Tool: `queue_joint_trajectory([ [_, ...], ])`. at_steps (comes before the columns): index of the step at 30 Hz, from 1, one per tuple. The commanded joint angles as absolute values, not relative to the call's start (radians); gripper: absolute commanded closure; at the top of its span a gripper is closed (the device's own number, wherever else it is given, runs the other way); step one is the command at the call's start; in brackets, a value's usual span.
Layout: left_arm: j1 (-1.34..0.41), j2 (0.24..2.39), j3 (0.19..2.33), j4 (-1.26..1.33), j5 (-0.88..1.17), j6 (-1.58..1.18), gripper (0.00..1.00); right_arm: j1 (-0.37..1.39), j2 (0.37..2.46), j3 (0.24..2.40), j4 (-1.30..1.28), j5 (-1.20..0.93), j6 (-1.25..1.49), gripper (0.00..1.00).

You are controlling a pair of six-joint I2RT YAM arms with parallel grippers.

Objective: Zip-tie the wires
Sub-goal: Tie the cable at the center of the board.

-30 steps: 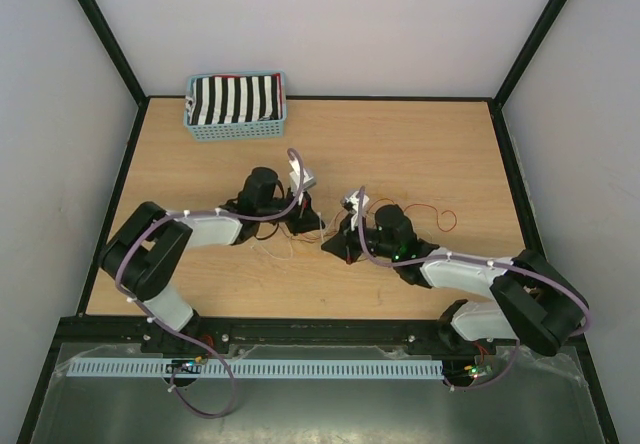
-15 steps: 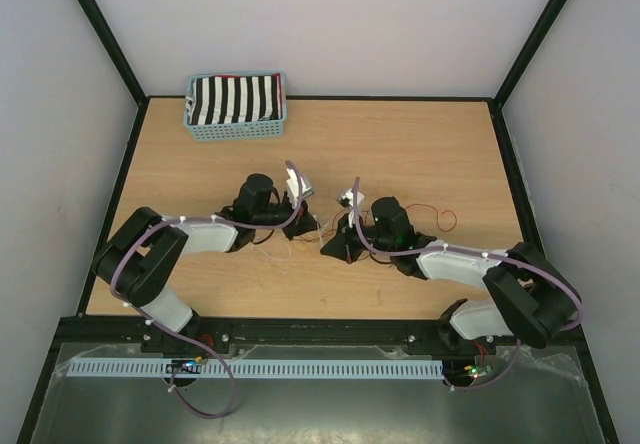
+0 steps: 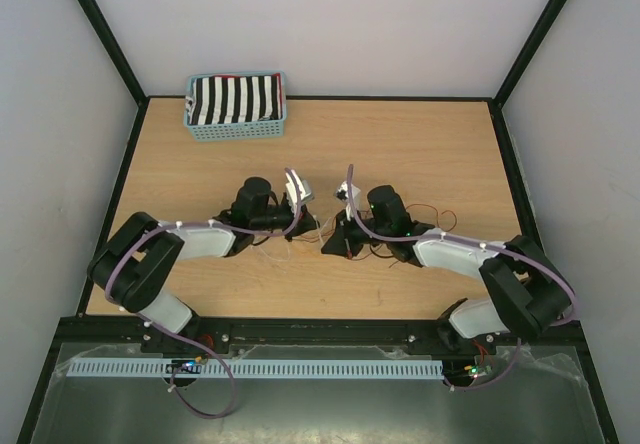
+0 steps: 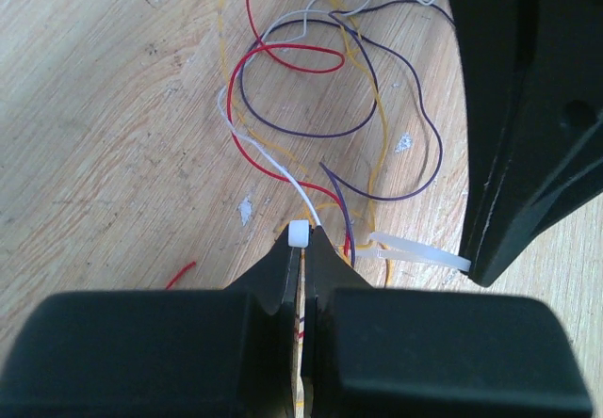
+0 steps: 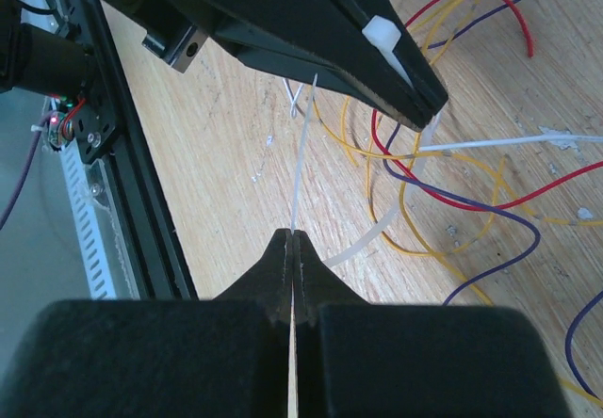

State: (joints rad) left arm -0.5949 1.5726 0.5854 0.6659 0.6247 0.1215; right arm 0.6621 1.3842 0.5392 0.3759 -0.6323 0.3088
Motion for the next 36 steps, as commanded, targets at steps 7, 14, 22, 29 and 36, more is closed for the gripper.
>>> queue_joint_trajectory([
  [7, -0.626, 1.522, 0.557, 0.710, 0.588, 0.190, 1.00, 0.630, 1.426, 0.615, 0.245, -0.736, 0.293, 1.00],
  [14, -0.632, 1.520, 0.551, 0.712, 0.575, 0.198, 1.00, 0.613, 1.432, 0.624, 0.235, -0.764, 0.305, 1.00],
  [22, -0.644, 1.505, 0.543, 0.713, 0.553, 0.209, 1.00, 0.611, 1.471, 0.657, 0.206, -0.830, 0.301, 1.00],
  [29, -0.647, 1.499, 0.540, 0.712, 0.540, 0.214, 1.00, 0.606, 1.485, 0.656, 0.202, -0.838, 0.308, 1.00],
  [36, -0.650, 1.499, 0.535, 0.714, 0.530, 0.221, 1.00, 0.589, 1.475, 0.658, 0.213, -0.847, 0.318, 1.00],
])
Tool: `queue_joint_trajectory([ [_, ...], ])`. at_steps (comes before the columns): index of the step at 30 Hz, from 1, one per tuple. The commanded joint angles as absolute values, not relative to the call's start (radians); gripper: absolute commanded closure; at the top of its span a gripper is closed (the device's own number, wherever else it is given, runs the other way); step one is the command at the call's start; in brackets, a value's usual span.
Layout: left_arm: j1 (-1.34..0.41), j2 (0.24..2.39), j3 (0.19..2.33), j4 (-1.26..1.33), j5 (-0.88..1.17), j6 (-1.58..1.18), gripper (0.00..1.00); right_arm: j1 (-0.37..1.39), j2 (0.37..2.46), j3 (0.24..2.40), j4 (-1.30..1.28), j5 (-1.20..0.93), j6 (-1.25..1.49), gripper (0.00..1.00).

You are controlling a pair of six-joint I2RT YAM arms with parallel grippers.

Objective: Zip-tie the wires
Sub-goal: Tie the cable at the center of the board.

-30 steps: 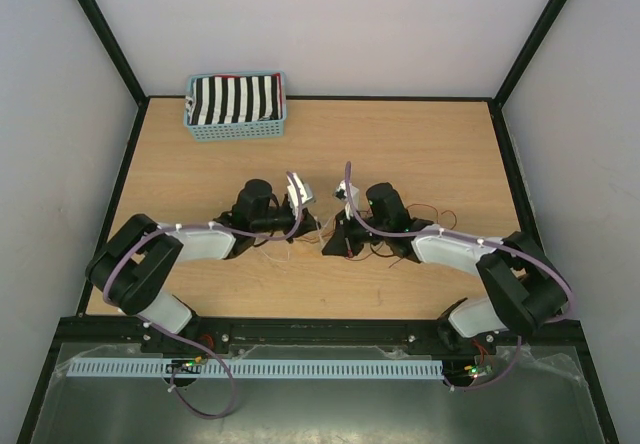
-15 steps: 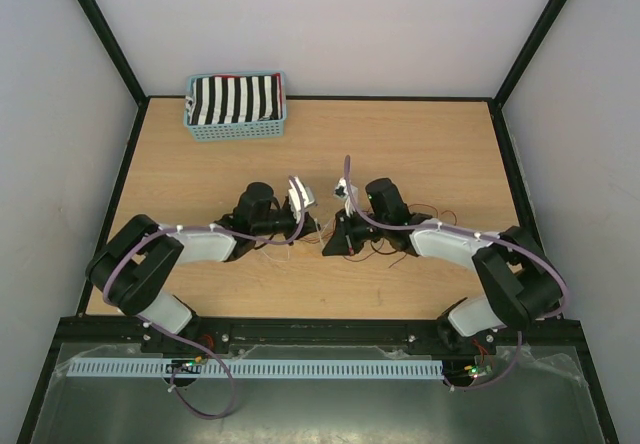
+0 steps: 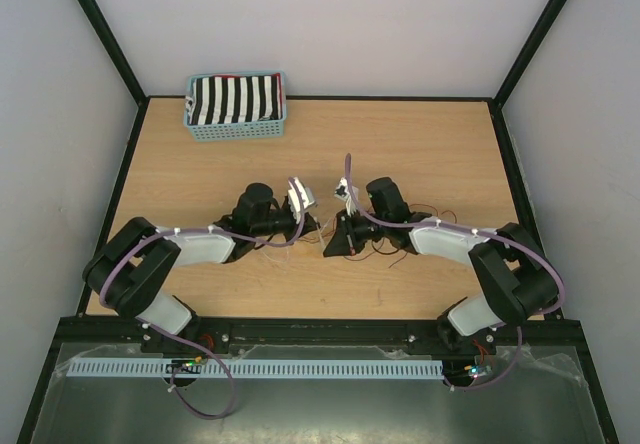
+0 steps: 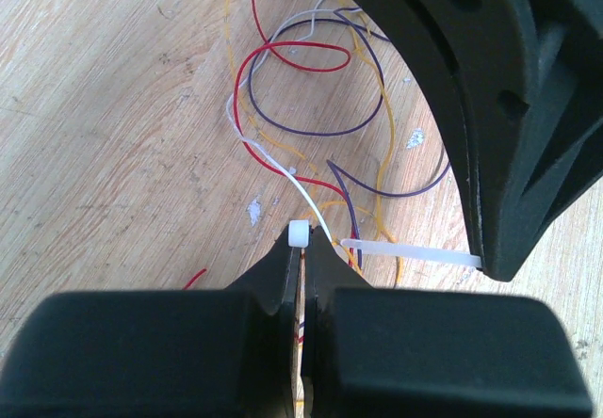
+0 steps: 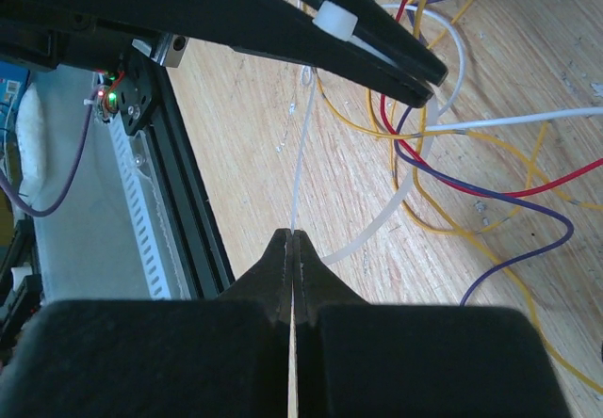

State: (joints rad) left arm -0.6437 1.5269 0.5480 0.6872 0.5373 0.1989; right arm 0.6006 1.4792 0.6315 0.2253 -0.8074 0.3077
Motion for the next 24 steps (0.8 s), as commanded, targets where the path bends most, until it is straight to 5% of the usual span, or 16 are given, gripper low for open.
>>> queue_joint_trajectory([
  [1, -0.650, 1.500, 0.535, 0.715, 0.529, 0.221, 1.00, 0.586, 1.473, 0.657, 0.215, -0.850, 0.319, 1.00],
  [24, -0.663, 1.500, 0.532, 0.719, 0.524, 0.221, 1.00, 0.580, 1.499, 0.672, 0.250, -0.885, 0.346, 1.00],
])
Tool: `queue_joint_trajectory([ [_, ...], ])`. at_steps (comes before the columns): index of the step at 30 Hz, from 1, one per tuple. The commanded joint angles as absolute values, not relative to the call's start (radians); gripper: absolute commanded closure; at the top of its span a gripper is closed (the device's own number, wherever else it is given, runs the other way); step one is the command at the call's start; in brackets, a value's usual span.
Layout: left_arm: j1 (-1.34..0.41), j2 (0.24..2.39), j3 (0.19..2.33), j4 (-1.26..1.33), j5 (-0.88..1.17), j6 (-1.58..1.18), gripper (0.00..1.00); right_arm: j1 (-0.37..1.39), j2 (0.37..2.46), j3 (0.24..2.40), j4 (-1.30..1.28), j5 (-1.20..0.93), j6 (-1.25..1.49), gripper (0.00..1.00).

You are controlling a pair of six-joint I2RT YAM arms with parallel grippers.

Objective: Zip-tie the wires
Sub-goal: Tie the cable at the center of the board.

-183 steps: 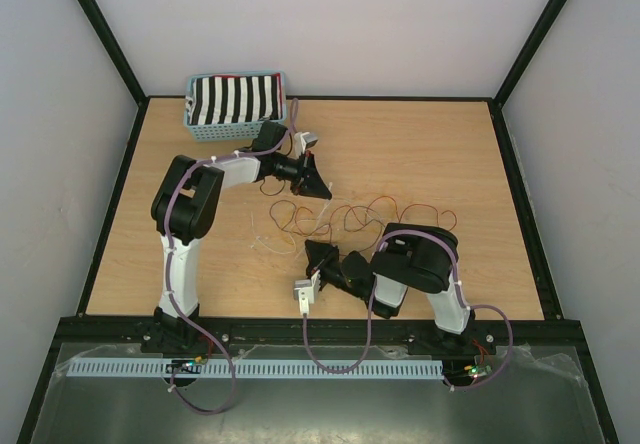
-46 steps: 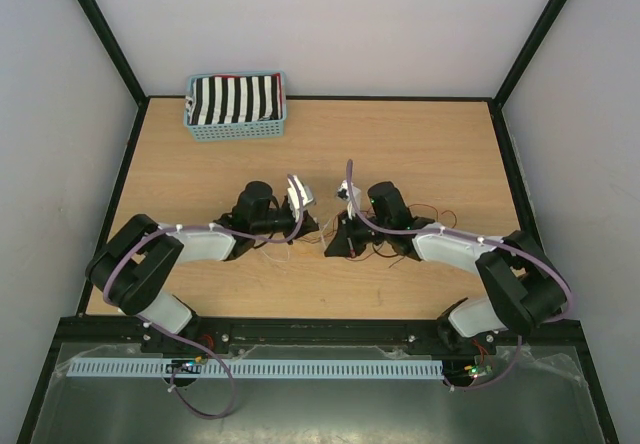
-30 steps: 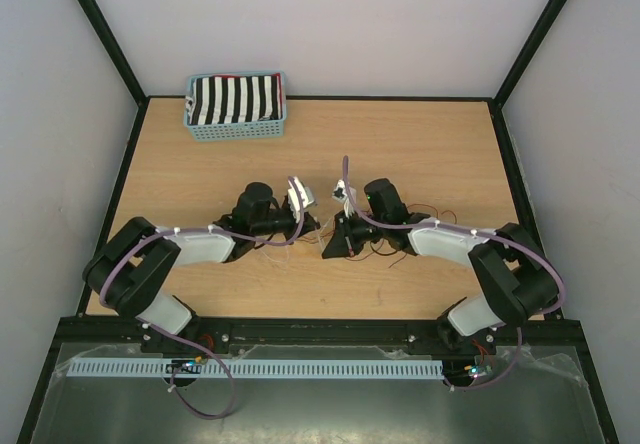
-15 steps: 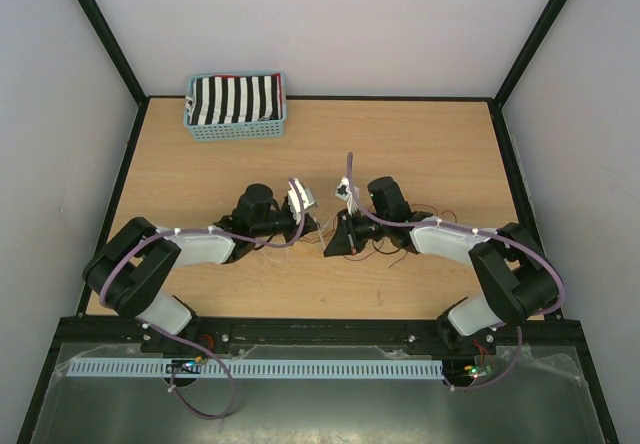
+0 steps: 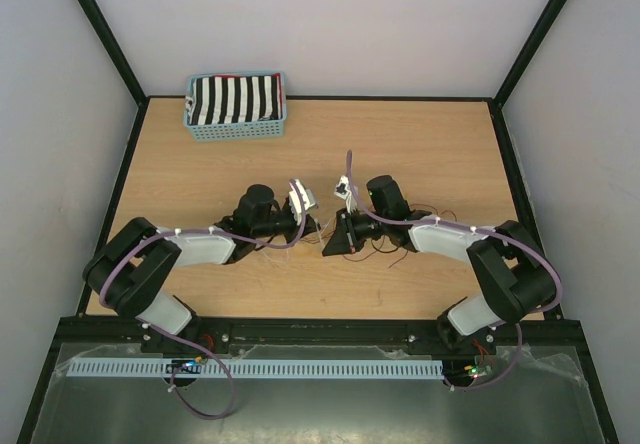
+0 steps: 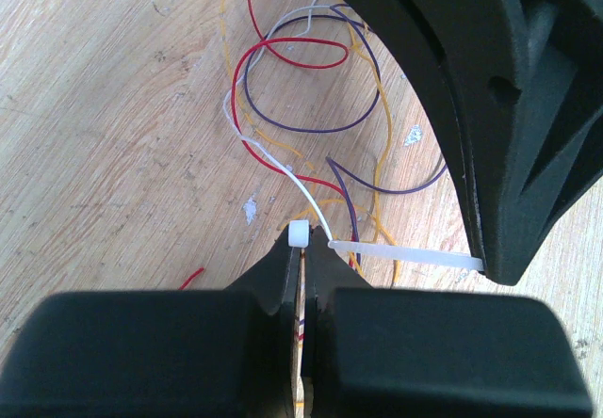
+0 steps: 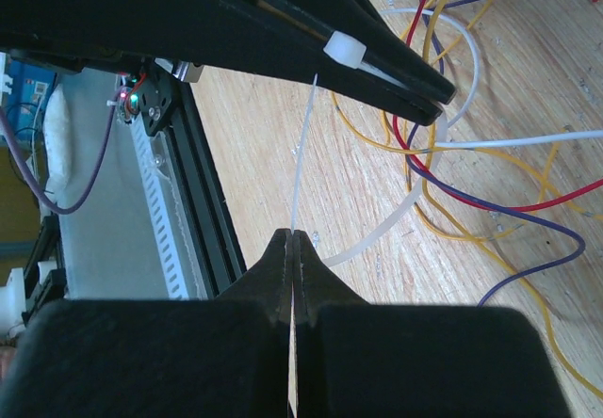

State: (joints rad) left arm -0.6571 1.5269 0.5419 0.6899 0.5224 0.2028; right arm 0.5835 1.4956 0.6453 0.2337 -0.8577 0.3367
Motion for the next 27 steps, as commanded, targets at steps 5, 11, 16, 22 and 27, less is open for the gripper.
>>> queue_joint_trajectory([
  [5, -0.663, 1.498, 0.531, 0.719, 0.523, 0.222, 1.00, 0.580, 1.504, 0.674, 0.251, -0.879, 0.352, 1.00],
  [11, -0.664, 1.499, 0.531, 0.721, 0.522, 0.225, 1.00, 0.573, 1.508, 0.676, 0.252, -0.874, 0.359, 1.00],
  [16, -0.665, 1.499, 0.531, 0.721, 0.525, 0.225, 1.00, 0.565, 1.512, 0.678, 0.257, -0.875, 0.364, 1.00],
  [22, -0.667, 1.503, 0.531, 0.722, 0.525, 0.224, 1.00, 0.564, 1.510, 0.676, 0.268, -0.887, 0.370, 1.00],
  [27, -0.668, 1.508, 0.533, 0.723, 0.517, 0.219, 1.00, 0.564, 1.506, 0.673, 0.266, -0.899, 0.366, 1.00],
])
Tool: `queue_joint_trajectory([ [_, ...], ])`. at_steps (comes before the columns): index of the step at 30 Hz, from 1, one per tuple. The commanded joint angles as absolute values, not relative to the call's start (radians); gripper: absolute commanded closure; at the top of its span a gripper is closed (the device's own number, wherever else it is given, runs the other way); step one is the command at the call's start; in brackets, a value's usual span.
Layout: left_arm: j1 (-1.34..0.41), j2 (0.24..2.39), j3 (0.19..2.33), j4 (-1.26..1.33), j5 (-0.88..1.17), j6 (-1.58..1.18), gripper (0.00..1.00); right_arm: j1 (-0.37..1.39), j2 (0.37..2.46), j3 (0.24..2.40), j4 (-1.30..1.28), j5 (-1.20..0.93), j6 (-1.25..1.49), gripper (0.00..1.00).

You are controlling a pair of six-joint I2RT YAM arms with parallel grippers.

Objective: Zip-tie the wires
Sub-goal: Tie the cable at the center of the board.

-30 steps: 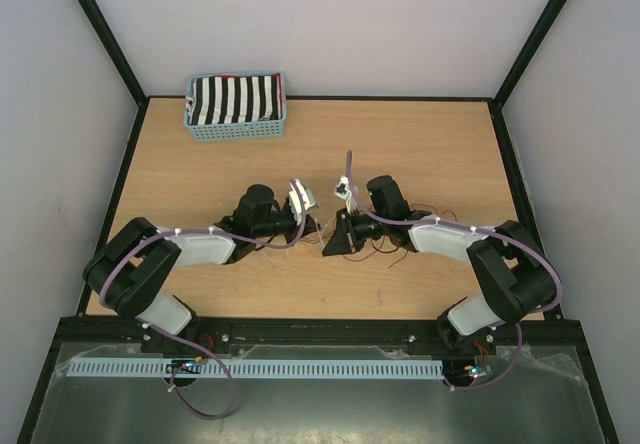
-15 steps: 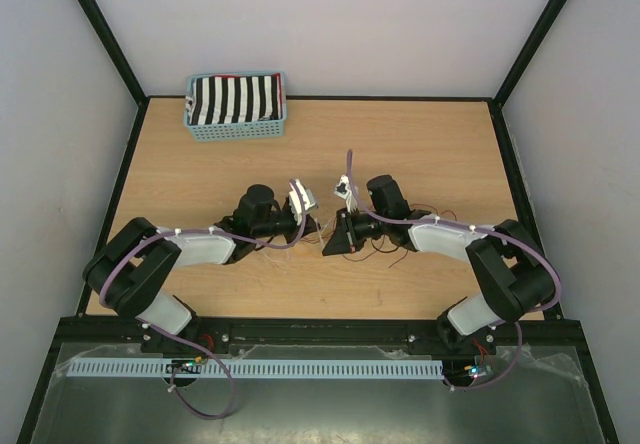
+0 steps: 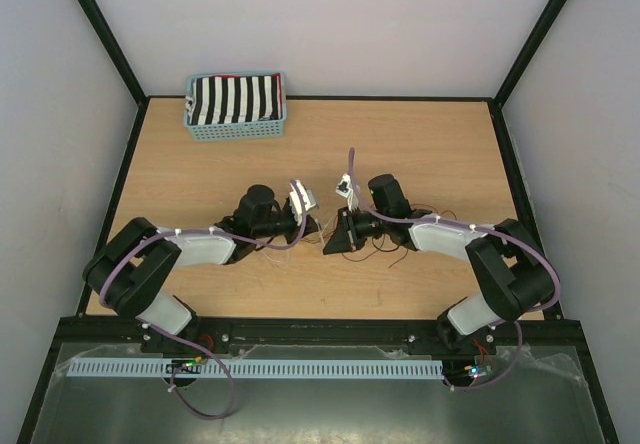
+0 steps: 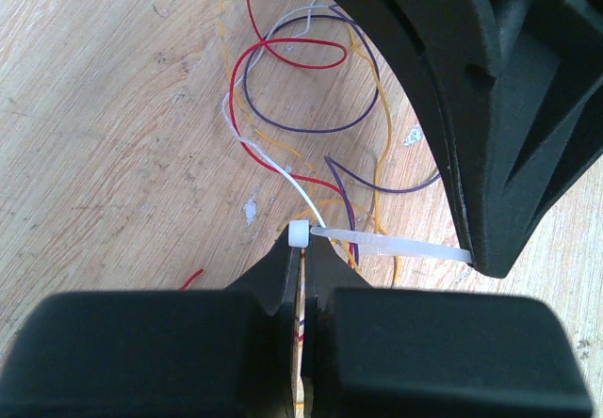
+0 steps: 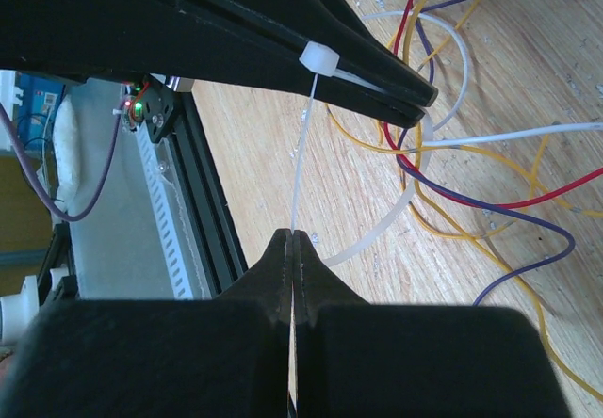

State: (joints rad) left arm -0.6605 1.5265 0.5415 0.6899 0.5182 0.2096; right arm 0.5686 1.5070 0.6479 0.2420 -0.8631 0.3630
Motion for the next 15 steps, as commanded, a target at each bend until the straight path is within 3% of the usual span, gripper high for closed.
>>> queue_joint_trajectory([
  [1, -0.668, 1.510, 0.534, 0.723, 0.516, 0.219, 1.00, 0.564, 1.506, 0.670, 0.263, -0.900, 0.363, 1.00],
  [15, -0.673, 1.519, 0.537, 0.725, 0.509, 0.209, 1.00, 0.565, 1.496, 0.660, 0.265, -0.899, 0.364, 1.00],
])
